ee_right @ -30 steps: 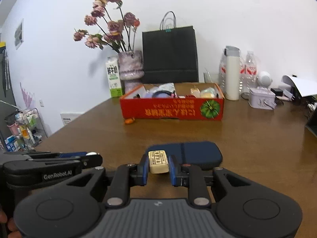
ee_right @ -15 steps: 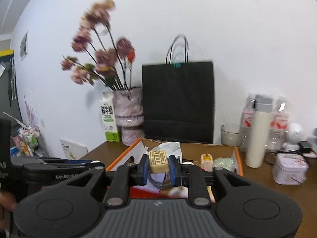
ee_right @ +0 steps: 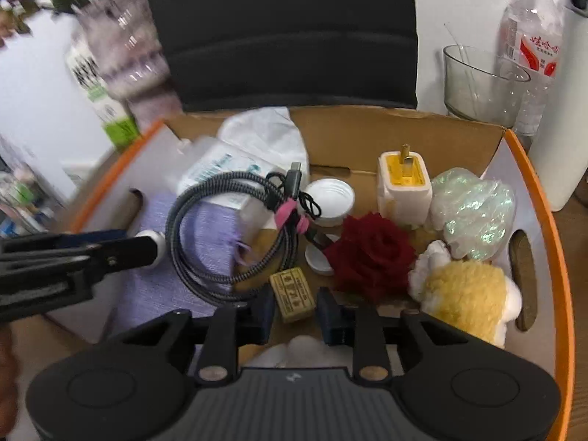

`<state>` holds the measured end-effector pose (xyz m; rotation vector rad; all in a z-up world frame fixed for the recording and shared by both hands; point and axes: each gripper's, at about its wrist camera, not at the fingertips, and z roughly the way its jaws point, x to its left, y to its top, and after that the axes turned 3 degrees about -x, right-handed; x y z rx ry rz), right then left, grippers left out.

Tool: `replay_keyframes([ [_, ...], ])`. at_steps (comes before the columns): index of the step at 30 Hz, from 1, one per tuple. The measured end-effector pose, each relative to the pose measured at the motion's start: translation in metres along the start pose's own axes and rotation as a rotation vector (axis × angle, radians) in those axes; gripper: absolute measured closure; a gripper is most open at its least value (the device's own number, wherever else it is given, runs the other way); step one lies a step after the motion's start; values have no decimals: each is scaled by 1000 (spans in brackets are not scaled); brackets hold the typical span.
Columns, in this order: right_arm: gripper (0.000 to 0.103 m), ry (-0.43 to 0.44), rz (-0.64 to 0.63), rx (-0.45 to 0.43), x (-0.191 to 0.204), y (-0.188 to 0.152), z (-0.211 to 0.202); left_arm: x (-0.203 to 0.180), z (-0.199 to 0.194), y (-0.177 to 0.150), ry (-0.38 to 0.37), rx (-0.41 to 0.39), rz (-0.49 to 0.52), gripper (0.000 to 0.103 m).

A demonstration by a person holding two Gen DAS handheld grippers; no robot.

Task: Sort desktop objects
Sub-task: 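Carry the block and white object into the box and release both, then move the right gripper toward the dark blue case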

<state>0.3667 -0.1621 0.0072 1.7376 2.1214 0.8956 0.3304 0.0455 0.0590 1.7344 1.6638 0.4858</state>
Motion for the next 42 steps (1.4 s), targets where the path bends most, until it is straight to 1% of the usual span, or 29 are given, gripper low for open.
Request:
replay_keyframes([
  [2, 73, 6, 18, -25, 2, 7, -7, -3, -9, 6, 13, -24, 24, 47],
  [4, 73, 13, 32, -64, 2, 15, -22, -4, -19, 10, 16, -38, 22, 38],
  [5, 69, 10, 33, -82, 3, 18, -31, -6, -24, 13, 15, -47, 13, 34],
  [7, 60, 3, 18, -121, 5, 24, -48, -8, -36, 14, 25, -73, 10, 22],
  [8, 49, 1, -5, -153, 5, 26, -54, -10, -40, 12, 38, -84, 10, 20],
  [9, 45, -22, -11, -165, 4, 27, -58, -10, -44, 9, 54, -88, -5, 18],
  [11, 49, -99, 8, -160, -2, 25, -62, -8, -54, 0, 95, -94, -50, 17],
  [12, 49, -105, 24, -167, -4, 19, -69, -8, -60, -9, 126, -108, -73, 14],
  [13, 49, -92, 43, -178, -7, 13, -77, -9, -66, -18, 161, -116, -90, 12],
  [14, 49, -81, 57, -193, -8, 5, -89, -12, -73, -28, 183, -128, -91, 12],
  [15, 47, -79, 56, -214, -8, -4, -99, -16, -80, -38, 184, -139, -78, 11],
  [17, 43, -78, 50, -272, -5, -24, -119, -23, -96, -58, 188, -161, -62, 7],
  [18, 43, -84, 48, -286, -5, -35, -128, -27, -106, -70, 191, -174, -64, 4],
  [20, 43, -88, 55, -290, -3, -55, -141, -34, -127, -94, 174, -202, -66, 2],
  [22, 40, -70, 66, -312, -2, -83, -161, -39, -150, -124, 135, -230, -43, 0],
  [23, 30, -57, 63, -334, 0, -98, -169, -42, -158, -138, 115, -242, -24, 0],
  [24, 18, -47, 52, -362, 2, -115, -178, -43, -166, -153, 96, -246, -8, 0],
  [25, 15, -43, 39, -383, 4, -131, -183, -45, -171, -167, 94, -239, -7, 0],
  [26, 15, -53, 28, -385, 6, -147, -187, -46, -177, -183, 94, -233, -15, 0],
  [29, 15, -76, 15, -352, 13, -195, -195, -46, -196, -226, 63, -234, -34, 0],
  [31, 15, -63, 12, -342, 20, -227, -202, -48, -209, -251, 29, -265, 1, 0],
  [32, 15, -59, 5, -341, 24, -241, -205, -50, -215, -264, 29, -279, 30, 0],
  [35, 13, -57, -50, -333, 38, -282, -214, -53, -229, -290, 49, -308, 85, 0],
  [38, 13, -51, -82, -314, 51, -315, -222, -53, -243, -307, 48, -339, 95, 0],
  [40, 13, -62, -106, -339, 59, -334, -232, -53, -249, -318, 80, -359, 81, 0],
  [42, 13, -93, -86, -386, 65, -352, -244, -56, -252, -330, 108, -364, 58, 0],
])
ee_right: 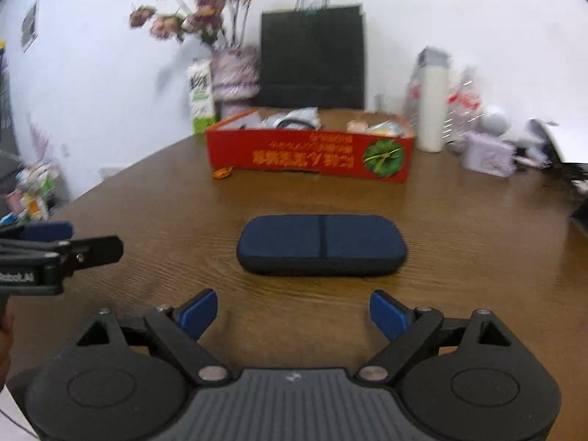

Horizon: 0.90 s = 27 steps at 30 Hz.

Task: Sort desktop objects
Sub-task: 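Move the right gripper toward the dark blue case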

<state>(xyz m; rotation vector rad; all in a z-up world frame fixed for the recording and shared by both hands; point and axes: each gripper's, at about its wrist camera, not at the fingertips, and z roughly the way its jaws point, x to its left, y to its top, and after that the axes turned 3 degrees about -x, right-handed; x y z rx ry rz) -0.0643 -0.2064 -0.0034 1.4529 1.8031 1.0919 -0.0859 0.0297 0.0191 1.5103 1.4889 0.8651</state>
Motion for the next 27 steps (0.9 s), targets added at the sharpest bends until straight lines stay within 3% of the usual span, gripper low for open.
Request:
replay_keyframes([
  [6, 12, 5, -5, -7, 12, -25, -20, -11, -7, -21, 22, 50, 21, 0],
  [14, 12, 26, -56, -12, 17, -32, -32, -17, -14, -24, 0, 43, 53, 0],
  [22, 11, -43, -314, 1, -12, 7, 25, 11, 65, 47, -101, 67, 174, 0],
  [24, 1, -55, -400, -13, -17, 20, 46, 20, 88, 66, -127, 64, 172, 0],
  [27, 0, 52, -549, 16, -19, 34, 77, 28, 128, 87, -157, 78, 163, 2],
])
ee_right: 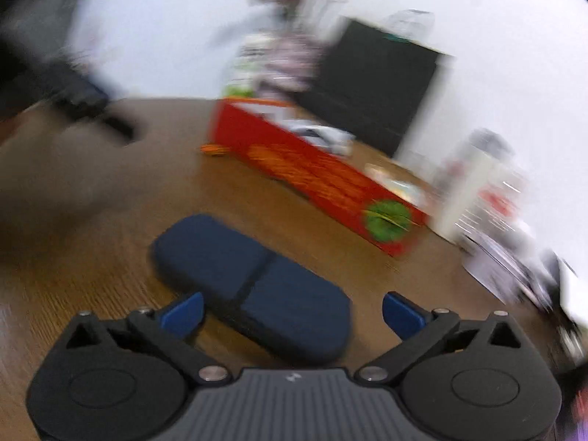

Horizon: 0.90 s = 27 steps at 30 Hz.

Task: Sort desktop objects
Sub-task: 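Move the right gripper toward the dark blue case, then grasp the orange trinket with the left gripper while the right grasps the dark blue case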

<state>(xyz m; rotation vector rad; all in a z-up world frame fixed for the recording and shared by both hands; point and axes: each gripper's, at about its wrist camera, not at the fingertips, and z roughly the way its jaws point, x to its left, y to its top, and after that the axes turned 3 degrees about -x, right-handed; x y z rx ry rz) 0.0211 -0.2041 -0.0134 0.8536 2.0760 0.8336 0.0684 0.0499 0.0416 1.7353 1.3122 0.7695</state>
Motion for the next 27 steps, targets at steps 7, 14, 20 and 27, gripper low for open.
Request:
replay_keyframes([
  [7, 0, 279, 151, 86, -41, 32, 74, 27, 78, 20, -7, 42, -47, 4],
  [14, 23, 91, 436, 91, -65, 21, 89, 32, 118, 13, 42, 104, -64, 38],
  [20, 33, -10, 491, 85, -47, 13, 69, 8, 113, 10, 53, 103, -19, 92],
  [27, 41, 35, 514, 46, -26, 16, 49, -48, 29, -9, 74, 11, -47, 93],
])
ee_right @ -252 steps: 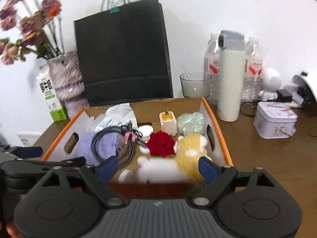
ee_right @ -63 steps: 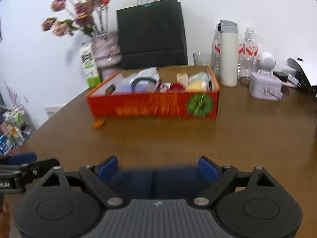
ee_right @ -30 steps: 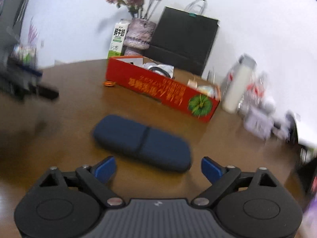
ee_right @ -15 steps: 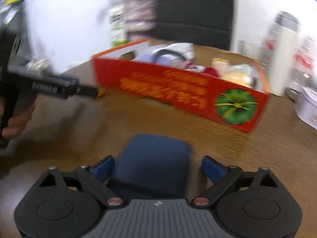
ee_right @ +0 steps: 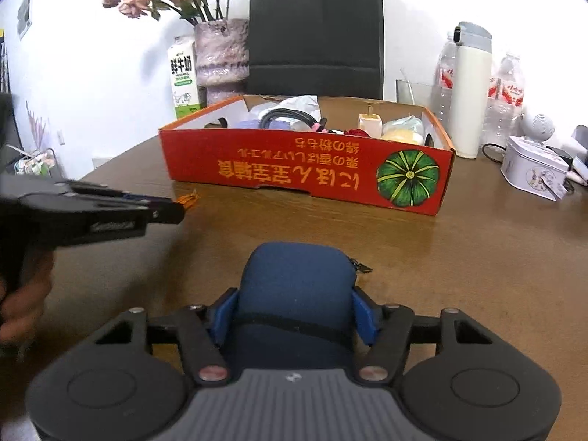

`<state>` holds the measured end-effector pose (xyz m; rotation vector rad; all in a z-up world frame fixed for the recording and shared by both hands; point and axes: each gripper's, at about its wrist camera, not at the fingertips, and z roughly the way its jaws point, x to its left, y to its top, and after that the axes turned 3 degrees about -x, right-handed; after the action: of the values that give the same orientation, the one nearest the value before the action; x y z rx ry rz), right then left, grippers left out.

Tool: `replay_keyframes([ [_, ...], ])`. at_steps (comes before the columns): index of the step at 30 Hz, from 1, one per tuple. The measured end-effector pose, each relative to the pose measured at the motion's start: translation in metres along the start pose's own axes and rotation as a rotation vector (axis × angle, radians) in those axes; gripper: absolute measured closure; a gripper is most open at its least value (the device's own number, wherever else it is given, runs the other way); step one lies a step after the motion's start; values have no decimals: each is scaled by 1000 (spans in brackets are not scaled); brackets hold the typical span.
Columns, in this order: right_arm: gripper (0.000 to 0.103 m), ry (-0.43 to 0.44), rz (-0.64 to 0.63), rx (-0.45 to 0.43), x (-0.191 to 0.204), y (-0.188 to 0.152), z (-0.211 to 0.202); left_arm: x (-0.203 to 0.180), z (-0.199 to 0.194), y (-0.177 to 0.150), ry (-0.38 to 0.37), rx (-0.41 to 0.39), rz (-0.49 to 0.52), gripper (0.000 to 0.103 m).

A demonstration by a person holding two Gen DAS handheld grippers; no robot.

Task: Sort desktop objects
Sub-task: 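Grasp the orange trinket with the left gripper while the right grasps the dark blue case, then carry the trinket and blue case into the box and release both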

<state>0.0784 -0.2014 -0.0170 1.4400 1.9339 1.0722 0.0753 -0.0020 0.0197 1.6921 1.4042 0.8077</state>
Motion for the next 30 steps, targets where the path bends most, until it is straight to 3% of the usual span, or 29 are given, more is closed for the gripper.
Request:
replay_keyframes([
  [4, 42, 30, 23, -14, 18, -24, -30, -11, -65, -29, -30, -6, -90, 93],
  [6, 42, 16, 8, -18, 30, -39, -48, -18, -87, -46, -47, 16, -67, 93],
  [8, 42, 42, 10, 0, 38, -49, -67, -20, -106, -59, -8, 20, -38, 93],
  [10, 42, 88, 34, 18, 41, -57, -85, -18, -121, -67, -9, 24, -49, 93],
  [13, 42, 88, 12, 0, 52, -63, -114, -14, -144, -74, -16, 4, -76, 93],
  [22, 42, 9, 9, -104, 59, -63, -176, -8, -179, -65, -54, -80, -113, 93],
  [30, 42, -6, 59, -182, 40, -45, -182, -2, -174, -38, -68, -127, -145, 93],
])
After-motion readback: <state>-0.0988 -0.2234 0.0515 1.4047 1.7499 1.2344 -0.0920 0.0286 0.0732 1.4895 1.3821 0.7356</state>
